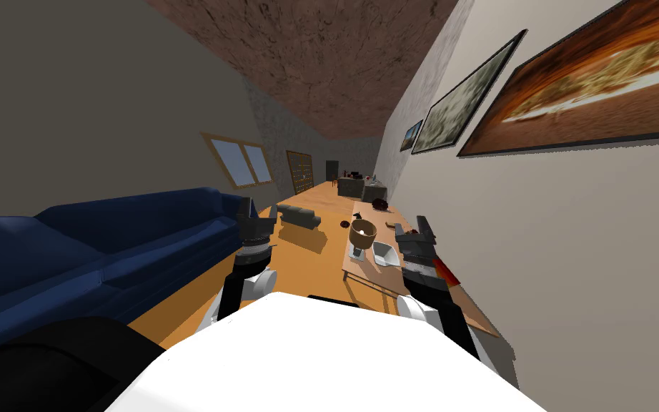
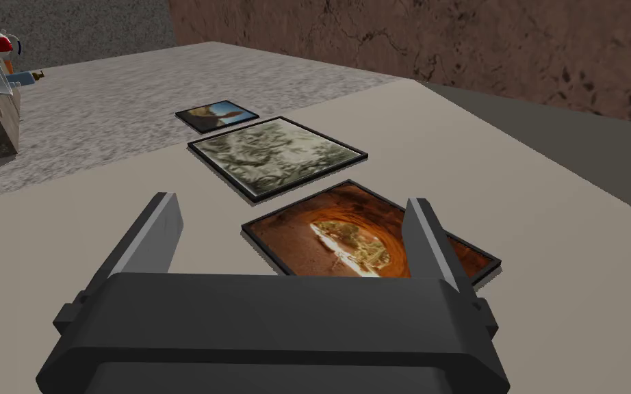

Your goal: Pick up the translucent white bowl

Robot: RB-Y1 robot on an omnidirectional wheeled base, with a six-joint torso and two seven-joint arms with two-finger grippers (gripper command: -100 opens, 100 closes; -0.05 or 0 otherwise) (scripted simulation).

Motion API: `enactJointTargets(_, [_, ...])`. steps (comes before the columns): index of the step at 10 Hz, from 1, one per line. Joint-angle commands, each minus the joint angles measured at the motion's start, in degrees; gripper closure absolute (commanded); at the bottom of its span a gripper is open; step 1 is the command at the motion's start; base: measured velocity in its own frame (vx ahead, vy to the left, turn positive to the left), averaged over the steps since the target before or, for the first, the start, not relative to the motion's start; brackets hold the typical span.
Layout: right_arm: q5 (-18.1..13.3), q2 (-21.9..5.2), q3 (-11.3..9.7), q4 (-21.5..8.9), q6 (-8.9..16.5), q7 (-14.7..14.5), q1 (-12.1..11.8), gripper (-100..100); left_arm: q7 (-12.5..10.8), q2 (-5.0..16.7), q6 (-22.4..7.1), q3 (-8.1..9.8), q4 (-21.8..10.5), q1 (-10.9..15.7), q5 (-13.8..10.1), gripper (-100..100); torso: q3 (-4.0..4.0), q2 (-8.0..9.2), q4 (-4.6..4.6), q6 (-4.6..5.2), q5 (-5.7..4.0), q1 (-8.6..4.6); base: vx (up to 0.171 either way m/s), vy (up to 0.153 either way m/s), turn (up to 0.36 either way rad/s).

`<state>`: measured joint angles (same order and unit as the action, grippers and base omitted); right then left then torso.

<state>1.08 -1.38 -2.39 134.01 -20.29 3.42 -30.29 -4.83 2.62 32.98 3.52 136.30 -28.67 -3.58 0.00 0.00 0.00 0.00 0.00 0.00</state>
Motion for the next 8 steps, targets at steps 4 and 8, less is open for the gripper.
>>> enactJointTargets(4, [-3.43,-6.38,1.19,-2.32,0.57,-2.41,-0.62,-100,0.0,0.0,0.0,0.0,0.0,0.01,0.0,0,0.09,0.16,0.03,-0.01,0.03,0.12,-0.037,0.036,0.046])
enactJointTargets(8, [-9.41,-13.33,3.64,-6.23,1.46,-6.5,-1.59,-100,0.0,-0.01,0.0,-0.01,0.0,0.01,0.0,0,0.21,0.36,0.08,-0.01,0.07,0.29,-0.085,0.083,0.082])
